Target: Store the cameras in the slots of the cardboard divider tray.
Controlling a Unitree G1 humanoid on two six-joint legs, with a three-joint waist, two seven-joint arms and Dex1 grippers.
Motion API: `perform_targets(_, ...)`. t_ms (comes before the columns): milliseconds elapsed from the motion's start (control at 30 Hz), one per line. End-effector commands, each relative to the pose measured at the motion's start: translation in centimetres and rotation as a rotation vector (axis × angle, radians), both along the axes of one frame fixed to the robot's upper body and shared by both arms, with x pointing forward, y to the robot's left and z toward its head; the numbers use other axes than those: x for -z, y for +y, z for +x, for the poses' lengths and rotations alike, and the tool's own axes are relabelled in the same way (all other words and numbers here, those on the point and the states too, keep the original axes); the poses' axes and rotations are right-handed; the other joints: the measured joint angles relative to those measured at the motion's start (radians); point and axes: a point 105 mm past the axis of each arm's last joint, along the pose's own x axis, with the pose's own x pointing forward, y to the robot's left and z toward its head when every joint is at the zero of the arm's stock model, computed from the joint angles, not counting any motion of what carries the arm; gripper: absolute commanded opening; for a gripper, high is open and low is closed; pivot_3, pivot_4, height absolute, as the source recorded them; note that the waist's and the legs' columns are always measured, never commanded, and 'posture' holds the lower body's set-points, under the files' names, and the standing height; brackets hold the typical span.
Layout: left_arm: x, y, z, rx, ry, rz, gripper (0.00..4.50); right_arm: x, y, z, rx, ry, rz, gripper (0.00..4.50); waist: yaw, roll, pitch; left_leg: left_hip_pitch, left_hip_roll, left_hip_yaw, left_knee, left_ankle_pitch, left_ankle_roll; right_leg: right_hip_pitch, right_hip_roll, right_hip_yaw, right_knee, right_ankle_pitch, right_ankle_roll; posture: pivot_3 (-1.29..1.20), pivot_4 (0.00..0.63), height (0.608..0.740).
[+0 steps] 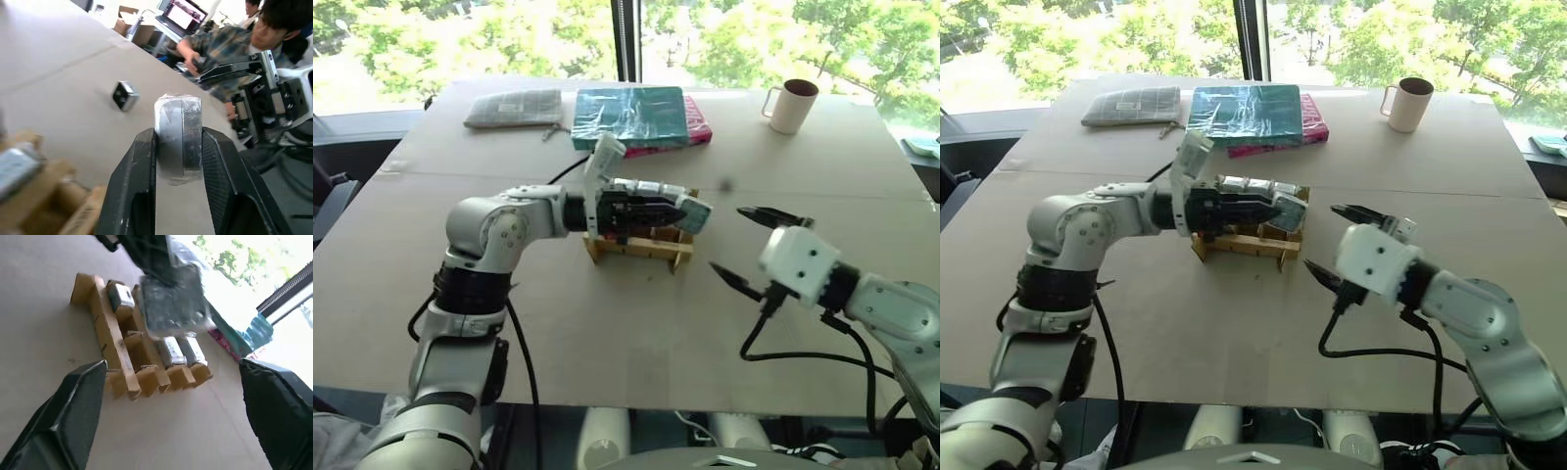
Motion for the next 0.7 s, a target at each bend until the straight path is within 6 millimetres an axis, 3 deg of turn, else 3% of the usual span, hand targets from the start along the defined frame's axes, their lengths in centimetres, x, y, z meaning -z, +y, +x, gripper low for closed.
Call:
perform_targets(33, -1.1, 1.3, 0.8, 0.104, -0.182, 0.113, 0.77, -1.7, -1.1, -1.8, -0.023, 0.005, 0.088, 4.38, 0.002, 0.0, 0.0, 0.0, 0.0, 0.001, 0.0, 0.0, 0.0, 0.0, 0.0, 0.0, 0.0, 0.0, 0.0, 0.0, 0.15, 0.74)
perform_targets(300, 0.3, 4.0, 4.6, 0.195, -0.348, 0.45, 0.77, -1.3, -2.1, -3.4, 0.004, 0.042, 0.128, 4.38, 0.017, 0.0, 0.0, -0.002, -0.002, 0.0, 0.0, -0.001, 0.001, -0.001, -0.002, -0.002, -0.001, -0.001, -0.001, 0.0, 0.15, 0.74)
perform_targets(500, 0.9, 4.0, 5.7, 0.248, -0.396, 0.549, 0.77, -0.9, -2.0, -4.1, 0.014, 0.039, 0.133, 4.38, 0.02, 0.0, 0.001, -0.017, -0.002, -0.002, 0.006, -0.001, 0.002, -0.01, 0.0, -0.006, -0.001, 0.0, 0.0, 0.0, 0.15, 0.74)
perform_targets(700, 1.5, 3.2, 6.4, 0.286, -0.437, 0.609, 0.77, 0.2, -2.5, -4.8, 0.041, 0.065, 0.106, 4.38, 0.017, -0.001, 0.001, -0.017, -0.002, -0.002, 0.007, -0.001, 0.002, -0.009, 0.0, -0.006, -0.002, 0.0, 0.001, 0.0, 0.15, 0.74)
